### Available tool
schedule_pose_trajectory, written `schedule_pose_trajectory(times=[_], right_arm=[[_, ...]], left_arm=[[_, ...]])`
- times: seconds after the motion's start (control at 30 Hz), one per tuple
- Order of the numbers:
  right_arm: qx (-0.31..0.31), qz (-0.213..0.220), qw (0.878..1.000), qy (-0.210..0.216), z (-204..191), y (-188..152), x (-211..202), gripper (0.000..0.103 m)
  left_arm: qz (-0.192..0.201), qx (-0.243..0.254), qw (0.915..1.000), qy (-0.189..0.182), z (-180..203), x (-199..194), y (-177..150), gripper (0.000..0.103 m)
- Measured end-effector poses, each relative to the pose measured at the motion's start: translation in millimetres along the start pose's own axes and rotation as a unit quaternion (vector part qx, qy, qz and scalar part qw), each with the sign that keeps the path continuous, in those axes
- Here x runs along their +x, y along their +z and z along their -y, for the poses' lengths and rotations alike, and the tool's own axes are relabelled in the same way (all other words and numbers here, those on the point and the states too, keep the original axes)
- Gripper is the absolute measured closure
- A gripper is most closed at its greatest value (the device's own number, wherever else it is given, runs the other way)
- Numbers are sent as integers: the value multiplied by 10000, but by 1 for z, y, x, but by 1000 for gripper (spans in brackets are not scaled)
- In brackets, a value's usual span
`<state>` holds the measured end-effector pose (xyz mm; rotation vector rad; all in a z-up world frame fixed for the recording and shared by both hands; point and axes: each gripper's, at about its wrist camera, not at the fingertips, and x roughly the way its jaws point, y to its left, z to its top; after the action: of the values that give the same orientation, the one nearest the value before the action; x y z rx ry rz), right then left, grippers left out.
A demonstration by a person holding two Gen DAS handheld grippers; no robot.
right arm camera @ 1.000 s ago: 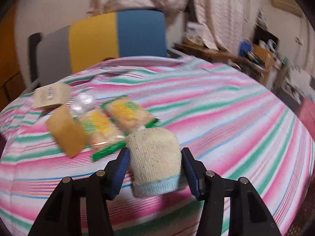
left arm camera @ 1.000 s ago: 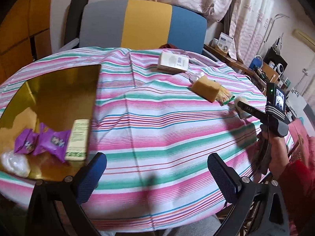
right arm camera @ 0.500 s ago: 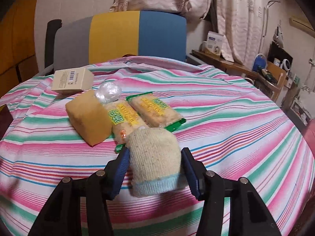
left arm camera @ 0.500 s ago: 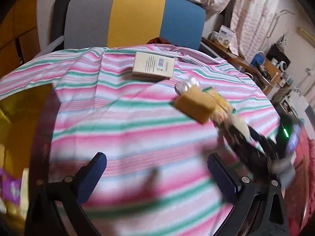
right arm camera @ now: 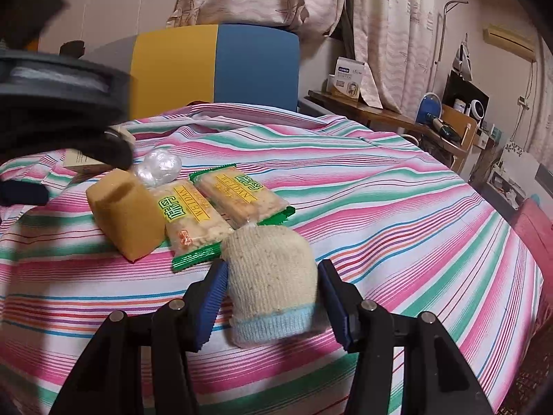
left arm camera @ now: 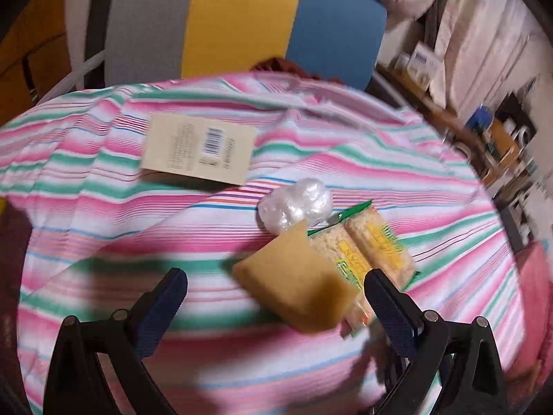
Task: Organize objects
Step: 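Grasp a yellow sponge with the left tool while the right tool holds the knit roll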
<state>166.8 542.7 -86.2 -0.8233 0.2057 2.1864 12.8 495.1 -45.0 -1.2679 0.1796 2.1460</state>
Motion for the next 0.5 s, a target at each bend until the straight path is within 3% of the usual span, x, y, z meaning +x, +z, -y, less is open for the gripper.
schedule_pose_trajectory(times=[0.07, 0.1, 0.23, 0.37, 0.4, 0.5], right_arm=[[-31, 8, 10000, -33, -1, 0, 0, 48], [-46, 1, 10000, -42, -2, 0, 0, 48], [-40, 15, 10000, -46, -1, 0, 0, 48], [-72, 16, 9999, -83, -3, -1, -1, 48], [-91, 18, 9999, -104, -4, 0, -1, 48], [-137, 23, 9998, -151, -5, 0, -1, 48]], left_arm=[[-241, 172, 9996, 35, 1, 14, -1, 0], [-191, 130, 9996, -168, -5, 13, -4, 0], [14, 280, 9993, -244, -27, -5, -10, 0], [498, 568, 9965, 358, -50, -34, -12, 0], [555, 537, 9964, 364, -53, -36, -12, 0], [620, 330, 9975, -74, -61, -41, -11, 0]])
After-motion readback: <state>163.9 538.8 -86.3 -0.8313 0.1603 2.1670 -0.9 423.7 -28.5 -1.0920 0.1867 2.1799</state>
